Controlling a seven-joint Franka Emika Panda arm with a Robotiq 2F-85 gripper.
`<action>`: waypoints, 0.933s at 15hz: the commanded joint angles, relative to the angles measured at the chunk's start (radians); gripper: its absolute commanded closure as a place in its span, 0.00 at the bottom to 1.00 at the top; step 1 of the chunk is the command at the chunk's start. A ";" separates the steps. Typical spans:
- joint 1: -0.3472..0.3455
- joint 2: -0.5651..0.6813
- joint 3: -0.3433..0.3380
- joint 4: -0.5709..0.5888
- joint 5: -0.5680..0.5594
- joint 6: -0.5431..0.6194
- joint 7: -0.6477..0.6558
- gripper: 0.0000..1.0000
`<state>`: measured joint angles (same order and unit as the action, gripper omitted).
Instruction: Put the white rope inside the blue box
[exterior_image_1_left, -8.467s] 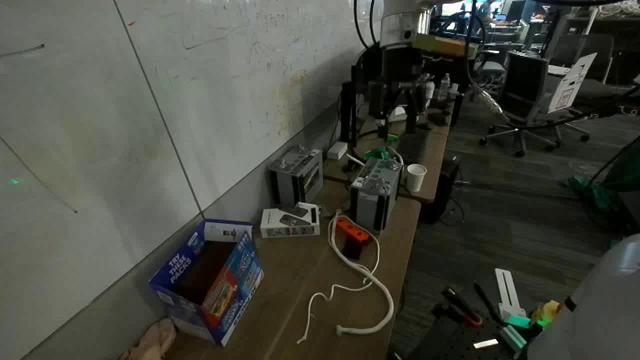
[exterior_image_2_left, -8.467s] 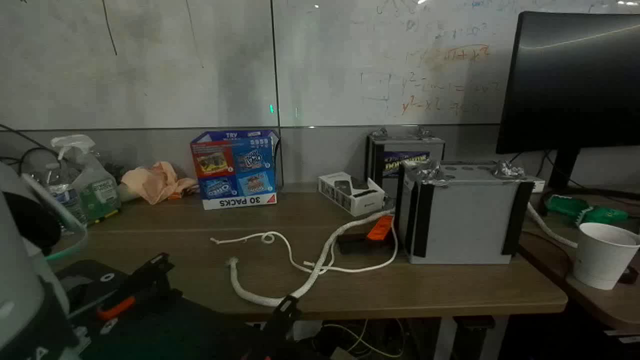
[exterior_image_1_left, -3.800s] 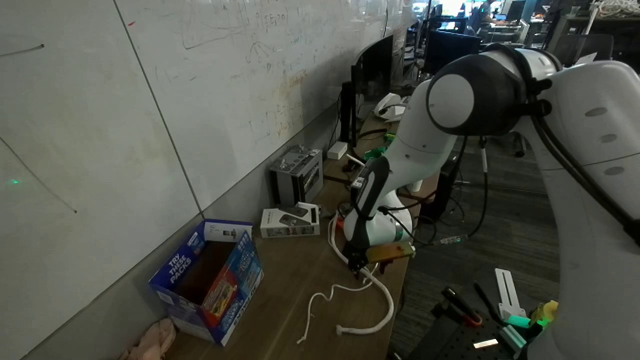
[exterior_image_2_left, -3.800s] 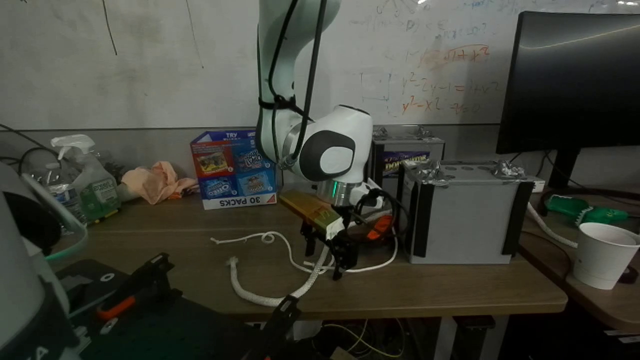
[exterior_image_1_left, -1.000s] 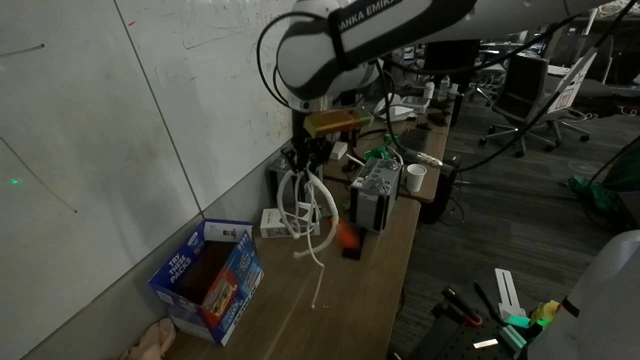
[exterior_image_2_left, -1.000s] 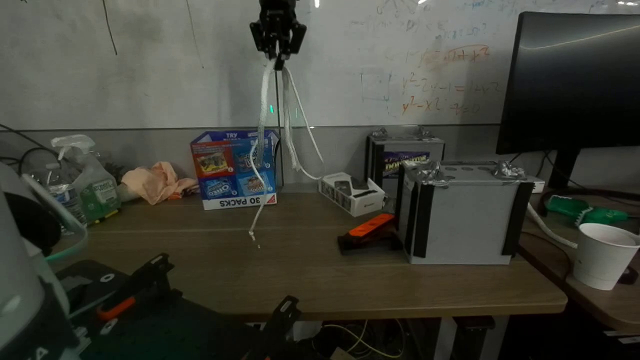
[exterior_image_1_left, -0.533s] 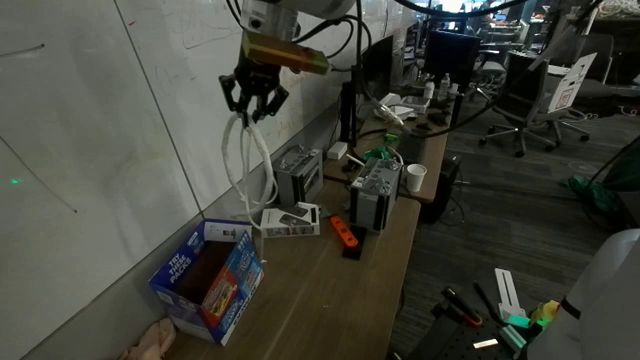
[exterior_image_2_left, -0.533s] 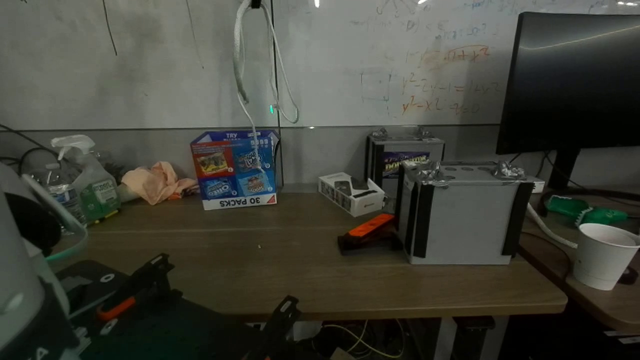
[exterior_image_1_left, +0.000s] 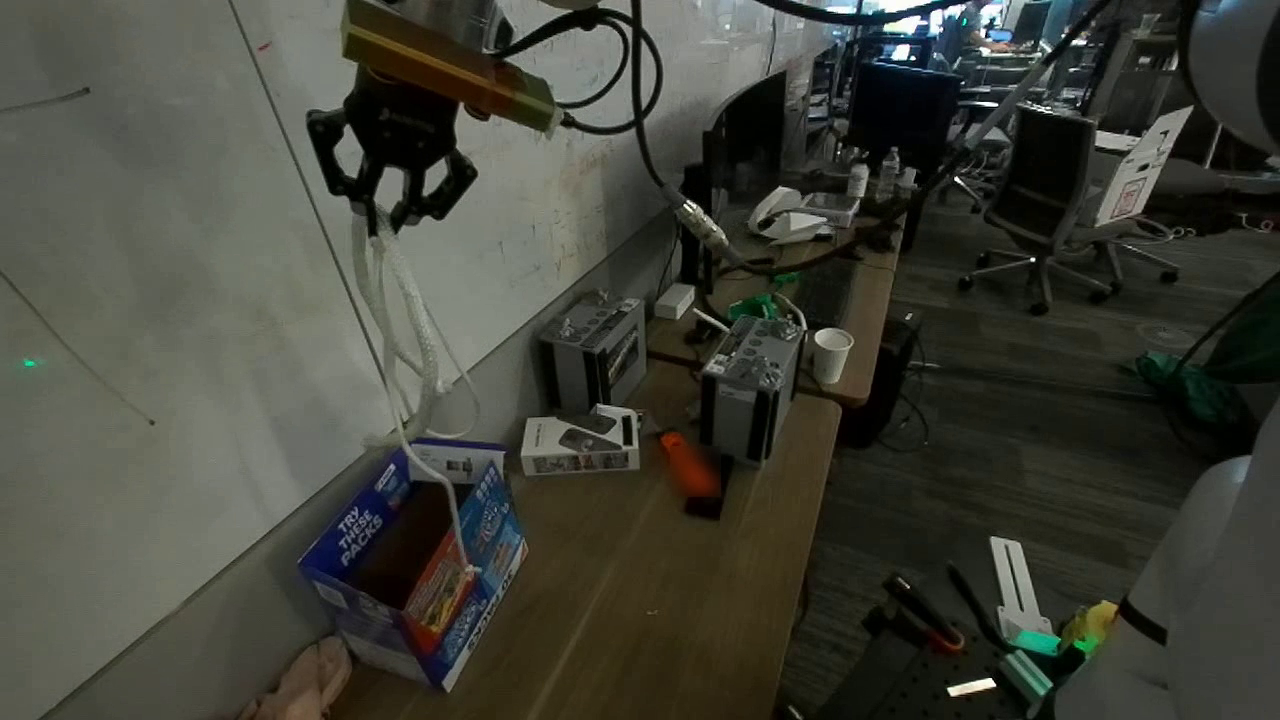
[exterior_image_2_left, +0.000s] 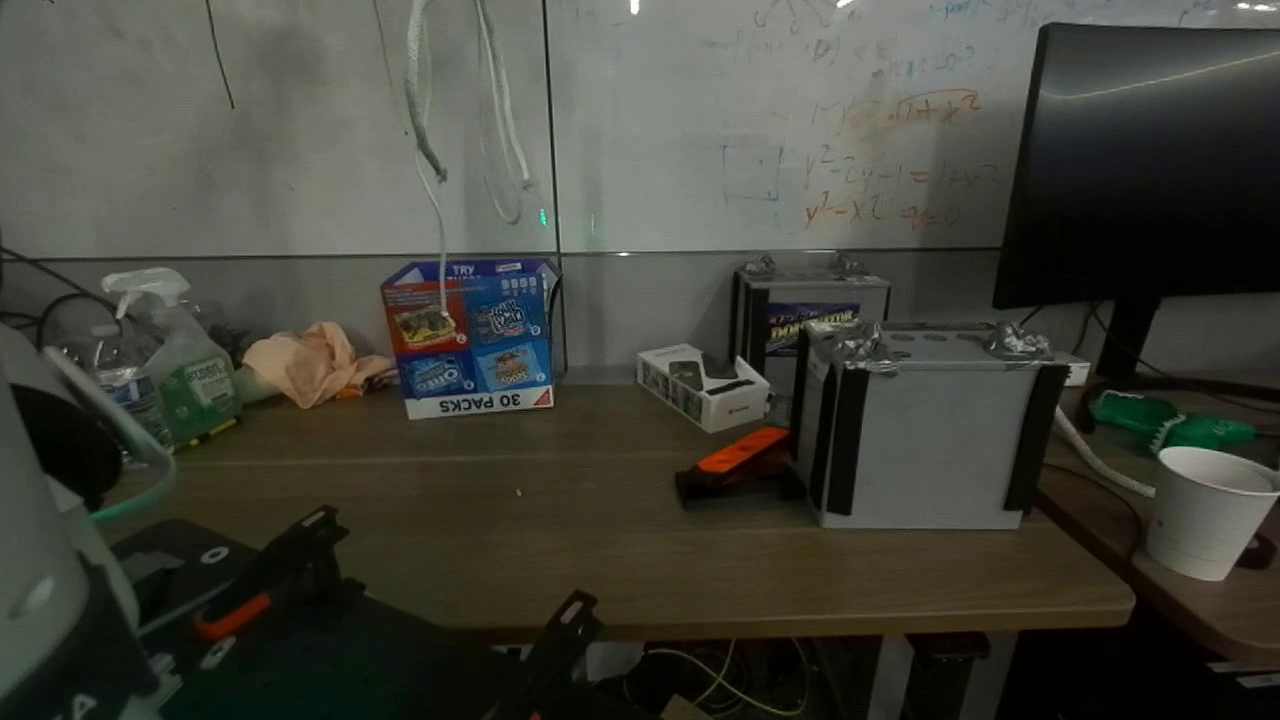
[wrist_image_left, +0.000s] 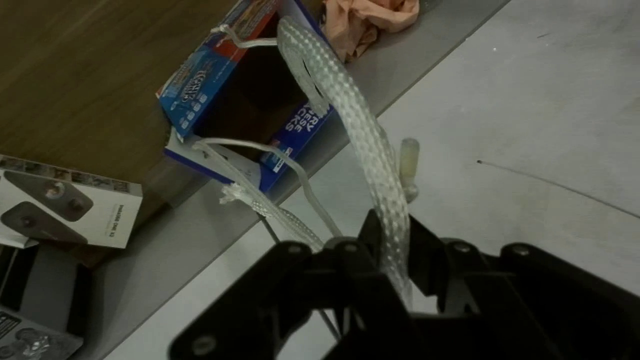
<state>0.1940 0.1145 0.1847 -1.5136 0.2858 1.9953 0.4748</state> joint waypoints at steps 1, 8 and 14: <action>0.037 0.022 0.016 0.080 -0.004 0.011 0.074 0.95; 0.081 -0.017 0.044 0.099 0.001 0.072 0.149 0.95; 0.088 -0.006 0.051 0.102 -0.009 0.109 0.168 0.96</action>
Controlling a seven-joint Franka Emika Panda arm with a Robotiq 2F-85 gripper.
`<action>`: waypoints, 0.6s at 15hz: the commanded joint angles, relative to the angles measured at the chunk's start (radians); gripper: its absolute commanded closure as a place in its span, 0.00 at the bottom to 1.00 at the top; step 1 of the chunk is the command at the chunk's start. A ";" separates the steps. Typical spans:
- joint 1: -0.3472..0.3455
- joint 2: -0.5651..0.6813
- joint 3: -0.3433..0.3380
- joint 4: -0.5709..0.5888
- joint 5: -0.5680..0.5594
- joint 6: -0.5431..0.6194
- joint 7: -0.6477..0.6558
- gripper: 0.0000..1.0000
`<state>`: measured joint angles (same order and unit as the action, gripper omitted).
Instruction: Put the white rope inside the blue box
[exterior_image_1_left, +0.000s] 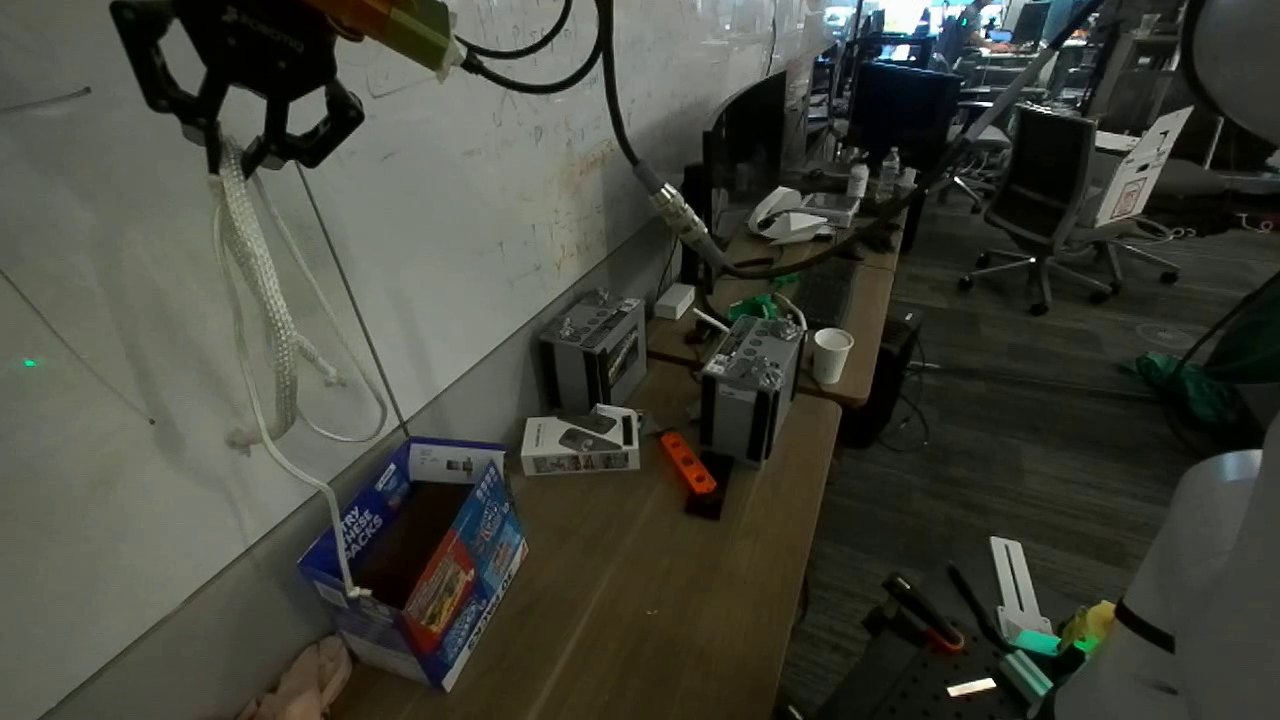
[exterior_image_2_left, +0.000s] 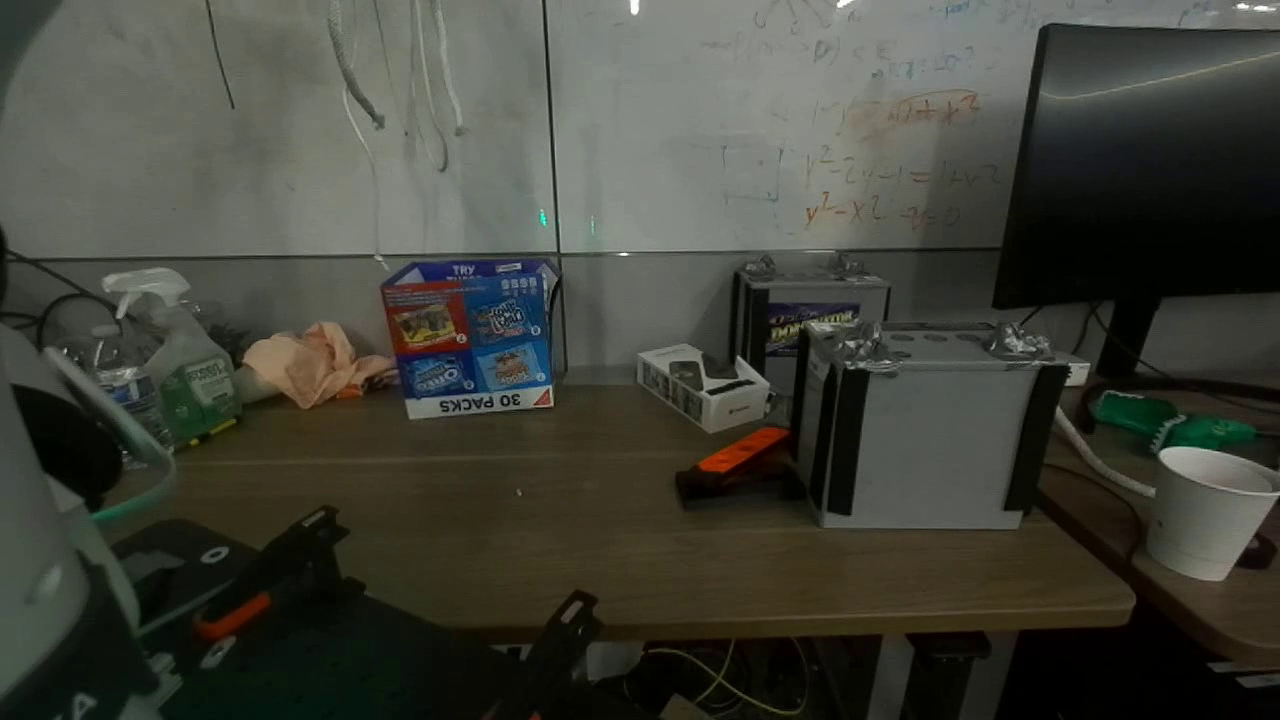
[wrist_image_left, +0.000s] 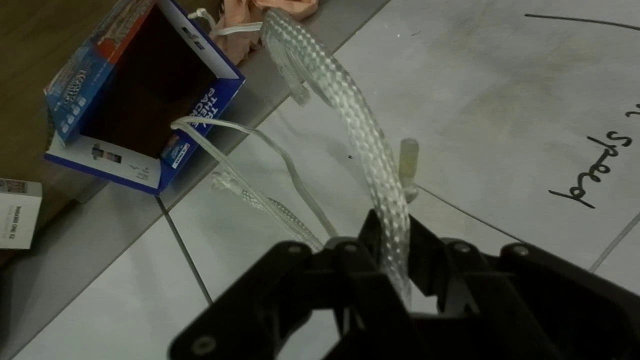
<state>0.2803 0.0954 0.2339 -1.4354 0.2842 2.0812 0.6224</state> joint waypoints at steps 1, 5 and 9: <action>0.000 0.022 0.000 0.025 -0.008 0.027 0.020 0.96; -0.011 0.061 -0.020 0.042 -0.036 0.035 0.033 0.95; -0.020 0.095 -0.038 0.036 -0.038 0.043 0.024 0.95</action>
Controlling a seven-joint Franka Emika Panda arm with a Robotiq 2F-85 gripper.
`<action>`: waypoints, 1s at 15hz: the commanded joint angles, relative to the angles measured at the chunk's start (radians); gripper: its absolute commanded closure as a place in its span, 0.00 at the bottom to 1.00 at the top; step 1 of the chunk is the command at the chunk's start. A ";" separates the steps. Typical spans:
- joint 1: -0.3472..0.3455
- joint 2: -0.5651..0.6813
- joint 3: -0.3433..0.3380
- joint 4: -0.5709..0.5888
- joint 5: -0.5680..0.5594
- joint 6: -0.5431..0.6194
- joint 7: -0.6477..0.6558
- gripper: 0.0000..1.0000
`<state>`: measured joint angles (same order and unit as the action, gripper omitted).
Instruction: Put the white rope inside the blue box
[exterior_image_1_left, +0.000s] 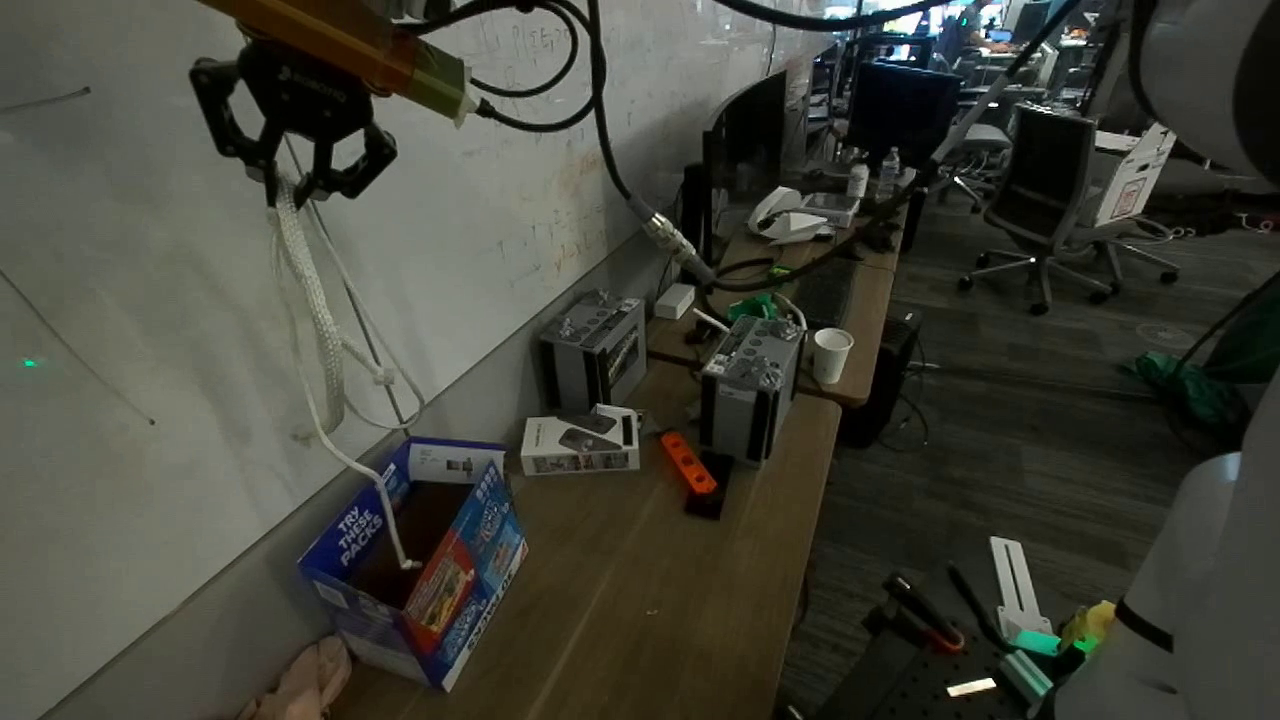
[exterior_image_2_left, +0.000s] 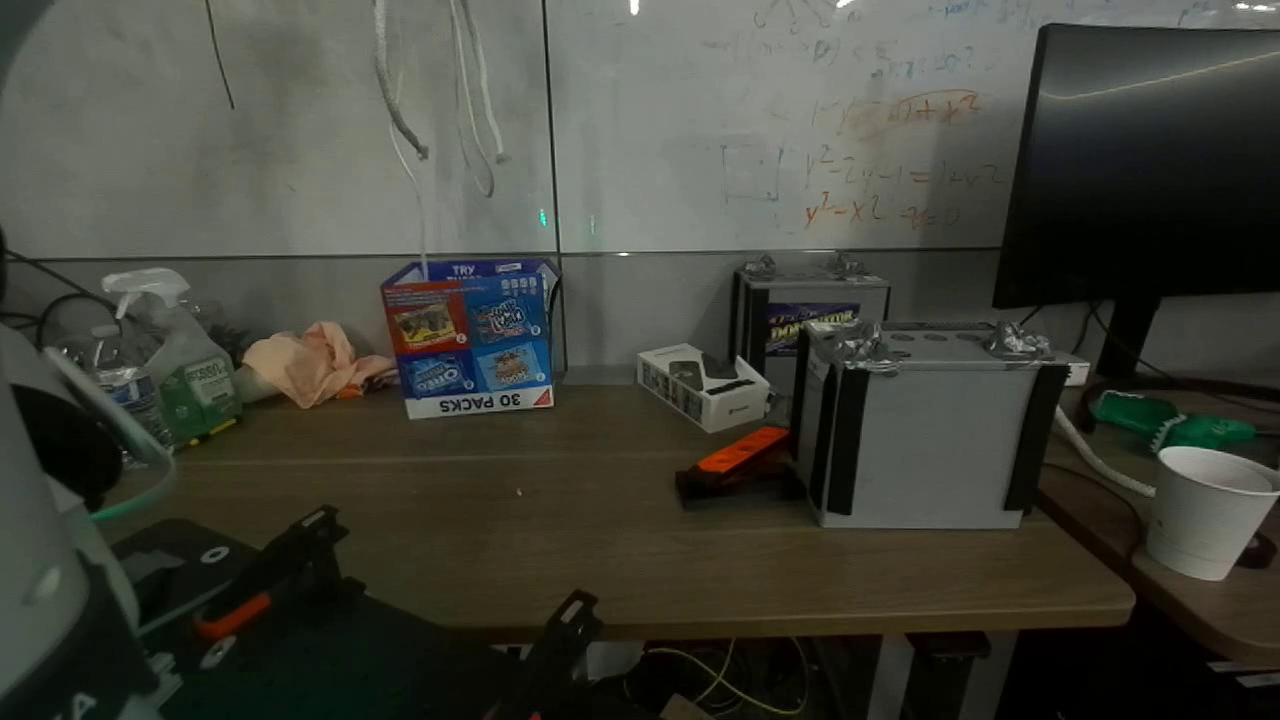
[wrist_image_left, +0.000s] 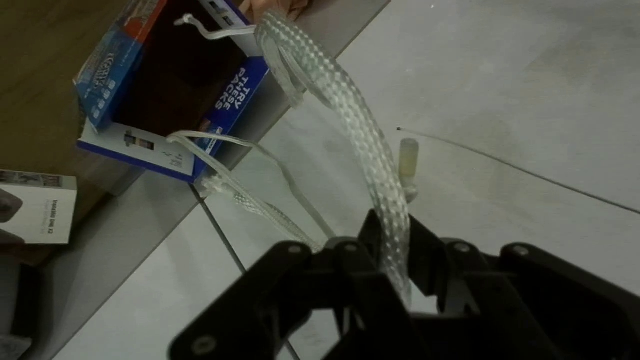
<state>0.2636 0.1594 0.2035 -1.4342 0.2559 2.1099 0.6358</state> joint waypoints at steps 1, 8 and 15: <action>-0.009 0.045 -0.008 0.035 0.013 0.004 -0.006 0.95; -0.034 0.100 0.005 0.004 0.170 -0.033 -0.131 0.95; -0.039 0.147 -0.006 -0.026 0.191 -0.049 -0.156 0.95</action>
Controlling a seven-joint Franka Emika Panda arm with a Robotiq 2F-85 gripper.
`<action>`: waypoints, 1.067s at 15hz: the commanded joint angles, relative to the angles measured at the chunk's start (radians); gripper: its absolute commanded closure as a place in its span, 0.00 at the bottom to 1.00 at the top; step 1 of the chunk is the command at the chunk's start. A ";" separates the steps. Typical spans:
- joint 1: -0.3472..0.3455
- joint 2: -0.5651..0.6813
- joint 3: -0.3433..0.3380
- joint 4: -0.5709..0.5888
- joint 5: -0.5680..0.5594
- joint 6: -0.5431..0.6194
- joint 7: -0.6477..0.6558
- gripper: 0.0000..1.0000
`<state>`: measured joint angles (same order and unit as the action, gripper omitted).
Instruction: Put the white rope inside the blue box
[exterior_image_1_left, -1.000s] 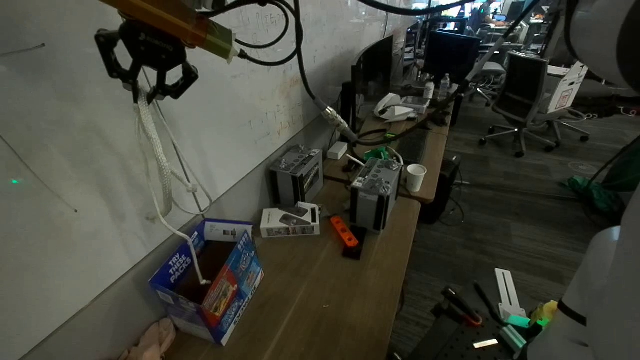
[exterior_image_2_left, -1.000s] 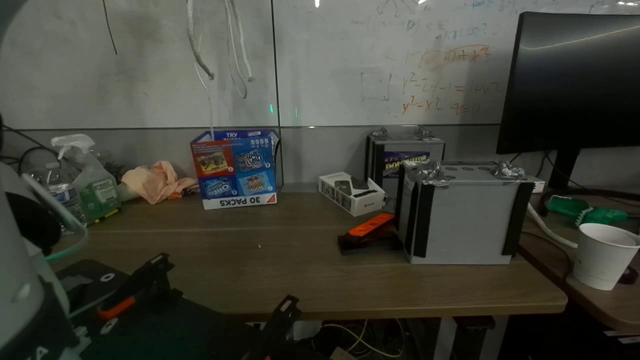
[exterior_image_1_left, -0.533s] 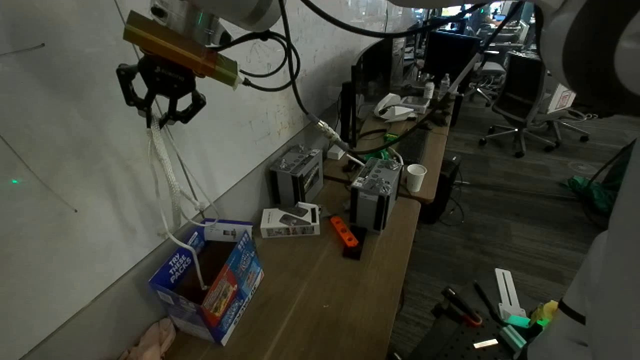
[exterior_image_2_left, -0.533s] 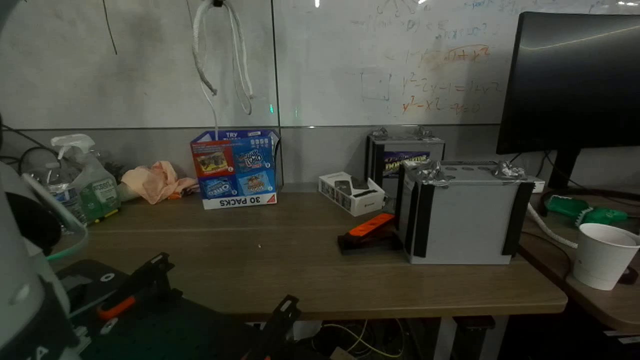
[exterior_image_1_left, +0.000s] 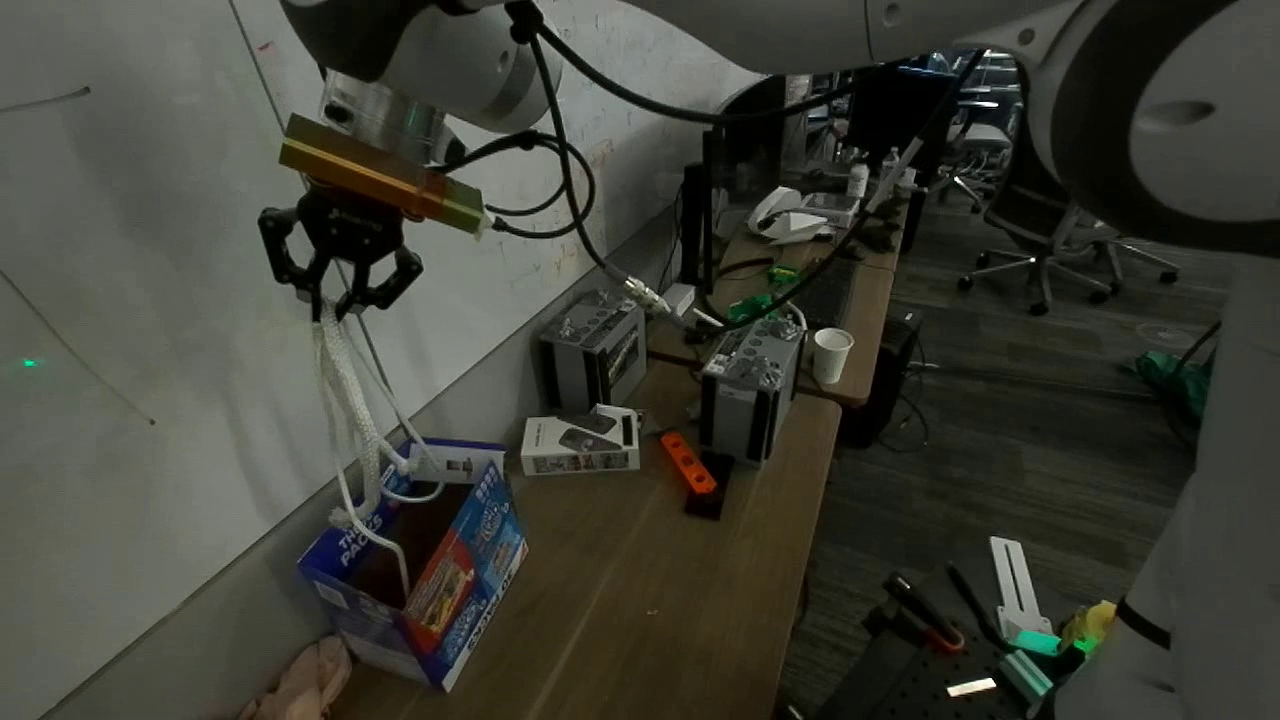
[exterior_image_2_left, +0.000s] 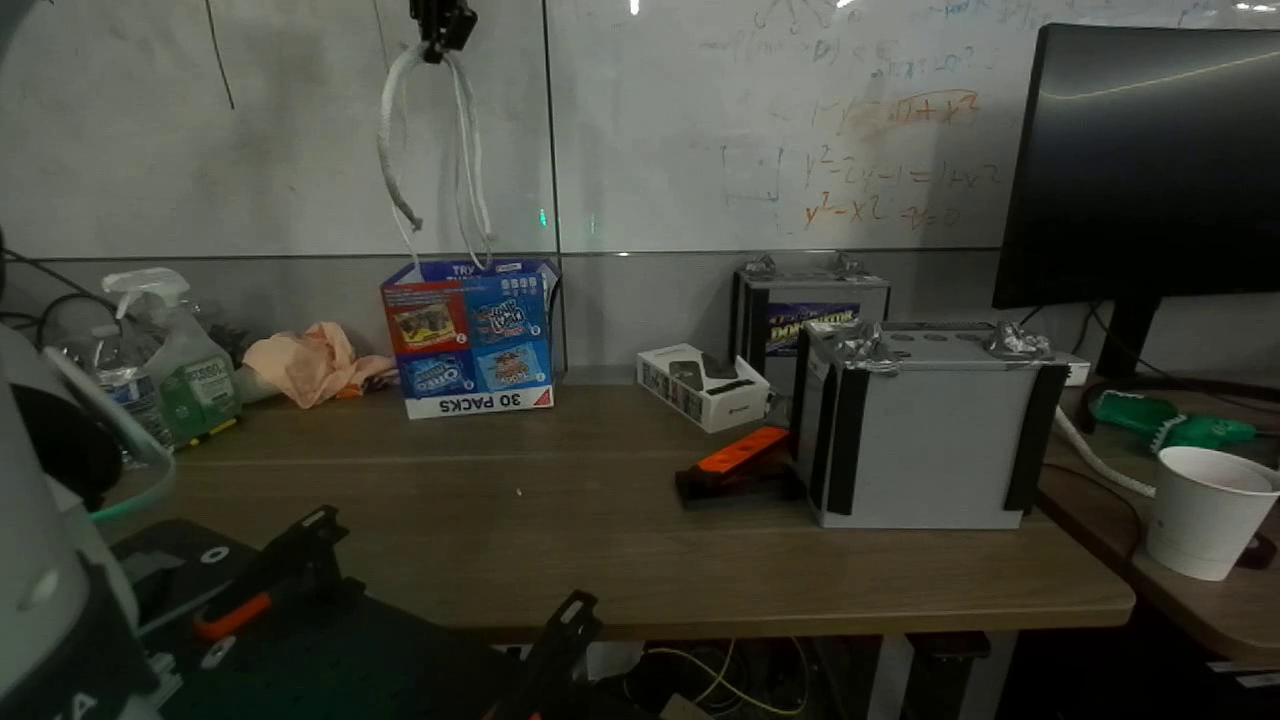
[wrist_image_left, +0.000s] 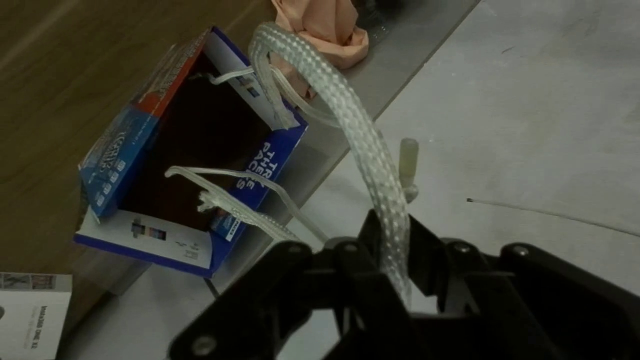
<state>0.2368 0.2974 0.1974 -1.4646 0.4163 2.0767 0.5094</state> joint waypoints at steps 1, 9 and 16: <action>-0.013 0.017 -0.001 -0.004 0.029 -0.012 -0.032 0.95; -0.007 0.087 -0.011 0.022 0.004 -0.002 -0.007 0.96; -0.004 0.107 -0.014 0.041 -0.002 0.001 -0.004 0.96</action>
<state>0.2242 0.3861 0.1911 -1.4667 0.4154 2.0734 0.5006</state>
